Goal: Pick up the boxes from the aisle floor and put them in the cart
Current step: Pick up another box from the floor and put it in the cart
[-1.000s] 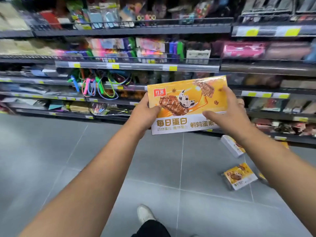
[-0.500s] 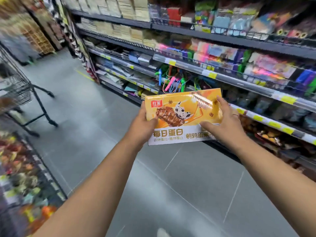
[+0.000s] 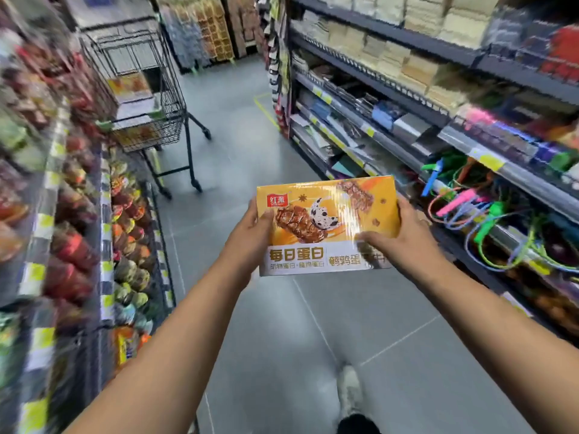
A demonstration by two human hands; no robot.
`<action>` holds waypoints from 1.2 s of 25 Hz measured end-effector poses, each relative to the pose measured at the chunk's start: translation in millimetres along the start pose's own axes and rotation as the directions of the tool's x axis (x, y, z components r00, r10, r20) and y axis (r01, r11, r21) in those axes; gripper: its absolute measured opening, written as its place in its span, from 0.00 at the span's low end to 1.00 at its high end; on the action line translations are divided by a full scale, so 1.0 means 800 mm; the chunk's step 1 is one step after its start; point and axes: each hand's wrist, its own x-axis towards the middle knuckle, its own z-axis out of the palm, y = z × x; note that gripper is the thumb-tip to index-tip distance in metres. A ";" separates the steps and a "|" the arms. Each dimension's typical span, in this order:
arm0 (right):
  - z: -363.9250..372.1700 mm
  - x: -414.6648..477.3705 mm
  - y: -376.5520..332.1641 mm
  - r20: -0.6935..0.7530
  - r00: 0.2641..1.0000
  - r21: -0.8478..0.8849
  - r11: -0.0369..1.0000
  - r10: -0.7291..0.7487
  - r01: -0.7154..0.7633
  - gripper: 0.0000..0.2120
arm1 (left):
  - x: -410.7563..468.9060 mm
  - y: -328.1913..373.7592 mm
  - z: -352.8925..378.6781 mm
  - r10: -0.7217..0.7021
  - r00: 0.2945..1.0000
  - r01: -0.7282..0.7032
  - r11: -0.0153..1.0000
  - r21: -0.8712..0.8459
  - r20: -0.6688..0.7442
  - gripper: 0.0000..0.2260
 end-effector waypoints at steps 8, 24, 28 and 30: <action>0.131 0.227 -0.122 0.313 0.935 0.115 0.984 -0.167 0.137 0.37 | 0.153 0.051 -0.127 -0.121 0.951 0.098 0.991 -0.095 -0.283 0.15; 0.492 0.582 -0.419 0.417 0.874 0.258 0.955 -0.249 0.148 0.24 | 0.563 0.092 -0.494 -0.094 0.923 0.051 0.991 -0.123 -0.373 0.22; 0.582 0.700 -0.480 0.409 0.874 0.257 0.952 -0.261 0.165 0.33 | 0.692 0.111 -0.561 -0.073 0.890 0.023 0.993 -0.116 -0.449 0.20; 0.622 0.760 -0.519 0.408 0.872 0.252 0.951 -0.271 0.178 0.35 | 0.757 0.123 -0.590 -0.075 0.872 0.009 0.990 -0.138 -0.483 0.21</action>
